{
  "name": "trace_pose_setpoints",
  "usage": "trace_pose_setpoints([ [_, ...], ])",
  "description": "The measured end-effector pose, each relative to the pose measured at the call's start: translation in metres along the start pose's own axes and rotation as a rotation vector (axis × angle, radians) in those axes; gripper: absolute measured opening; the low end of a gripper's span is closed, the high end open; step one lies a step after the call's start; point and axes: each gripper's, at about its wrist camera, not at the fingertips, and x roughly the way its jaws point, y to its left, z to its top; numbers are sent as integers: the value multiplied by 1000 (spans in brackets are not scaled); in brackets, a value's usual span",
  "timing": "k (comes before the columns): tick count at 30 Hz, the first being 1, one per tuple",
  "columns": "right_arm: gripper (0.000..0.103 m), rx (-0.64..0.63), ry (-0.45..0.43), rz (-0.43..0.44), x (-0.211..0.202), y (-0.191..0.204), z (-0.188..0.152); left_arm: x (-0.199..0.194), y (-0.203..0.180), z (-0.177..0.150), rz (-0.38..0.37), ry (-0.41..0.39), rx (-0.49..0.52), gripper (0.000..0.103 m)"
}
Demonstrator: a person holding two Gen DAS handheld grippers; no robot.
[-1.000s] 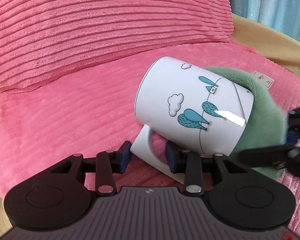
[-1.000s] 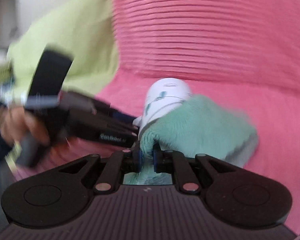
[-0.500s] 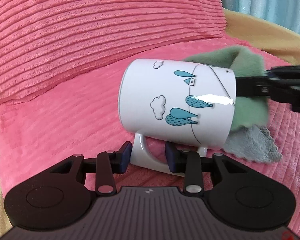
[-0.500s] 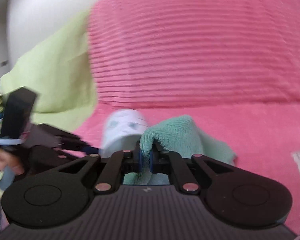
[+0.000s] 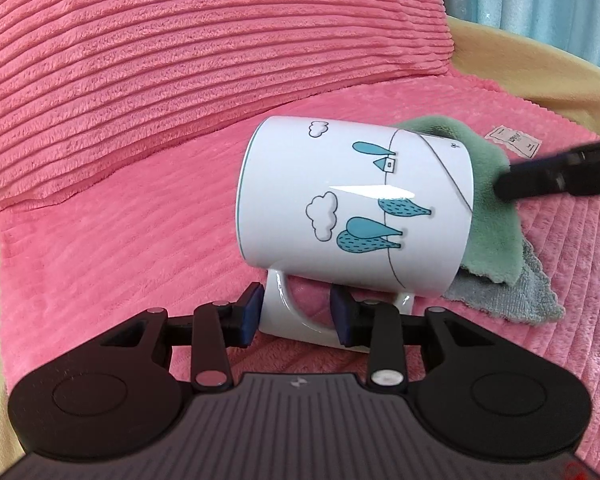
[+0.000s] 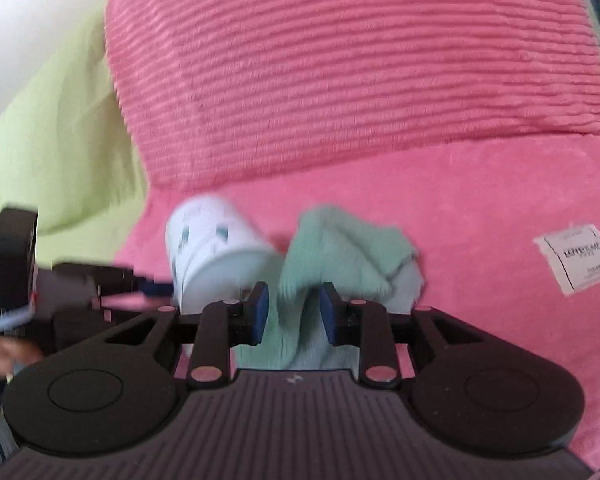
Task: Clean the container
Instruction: 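Hold the mug sideways with the left gripper while the right gripper wipes its bottom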
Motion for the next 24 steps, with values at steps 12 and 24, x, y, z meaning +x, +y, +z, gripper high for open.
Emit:
trace_pose_setpoints([
  [12, 4, -668, 149, 54, 10, 63, -35, 0, -1, 0, 4, 0, 19, 41],
  [24, 3, -1097, -31, -27, 13, 99, -54, -2, -7, -1, 25, -12, 70, 41],
])
